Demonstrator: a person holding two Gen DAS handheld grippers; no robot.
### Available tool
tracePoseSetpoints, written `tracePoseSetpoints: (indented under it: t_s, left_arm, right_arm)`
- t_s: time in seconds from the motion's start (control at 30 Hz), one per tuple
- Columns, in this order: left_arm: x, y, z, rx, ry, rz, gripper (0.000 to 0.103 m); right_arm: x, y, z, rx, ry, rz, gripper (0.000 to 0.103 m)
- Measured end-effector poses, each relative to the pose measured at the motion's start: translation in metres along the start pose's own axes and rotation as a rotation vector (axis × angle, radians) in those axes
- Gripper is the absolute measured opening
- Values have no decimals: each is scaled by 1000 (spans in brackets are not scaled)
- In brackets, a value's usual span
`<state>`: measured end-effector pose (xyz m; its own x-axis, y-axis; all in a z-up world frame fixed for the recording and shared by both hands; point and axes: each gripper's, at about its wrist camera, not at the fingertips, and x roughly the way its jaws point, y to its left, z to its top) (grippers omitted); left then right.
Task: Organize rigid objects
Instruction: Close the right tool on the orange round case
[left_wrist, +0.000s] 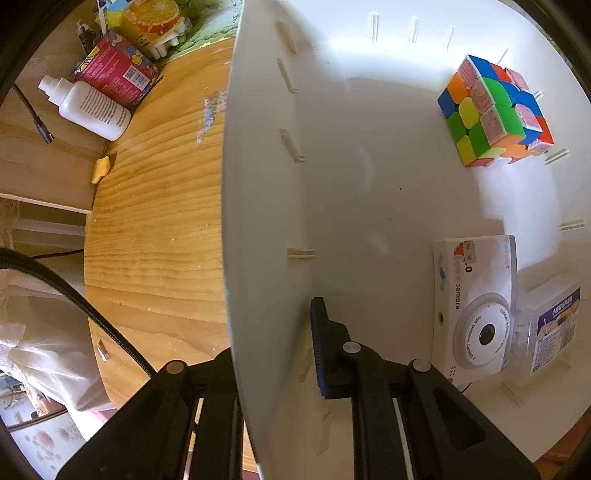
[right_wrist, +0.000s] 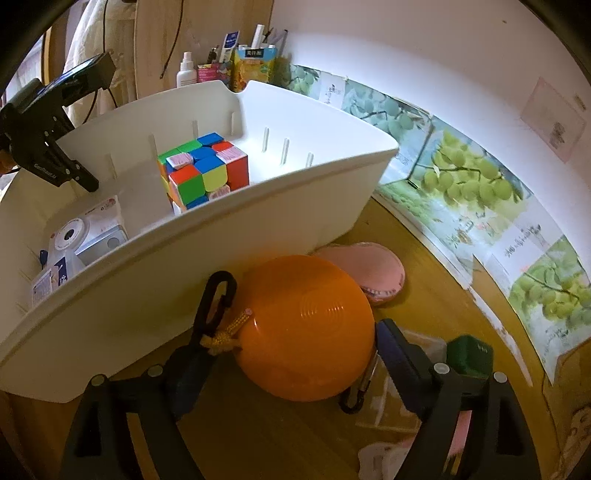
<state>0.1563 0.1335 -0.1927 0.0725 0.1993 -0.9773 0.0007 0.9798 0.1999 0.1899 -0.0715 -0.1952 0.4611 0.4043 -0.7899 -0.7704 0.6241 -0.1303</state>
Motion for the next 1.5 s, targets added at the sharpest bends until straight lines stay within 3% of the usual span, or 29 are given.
tracePoseSetpoints:
  t_s: [0.57,0.97,1.5]
  left_arm:
    - [-1,-2,-3,9,-6,12,16]
    - [-4,-4,-7,21,-17,18,16]
    - [-9,-12,-20,101,-43,8,17]
  right_arm:
    - [9,1,7,-35,7,-19,87]
    - [2,6,5,-10,73,-48,87]
    - [-34,29,-33,195,167,-171,86]
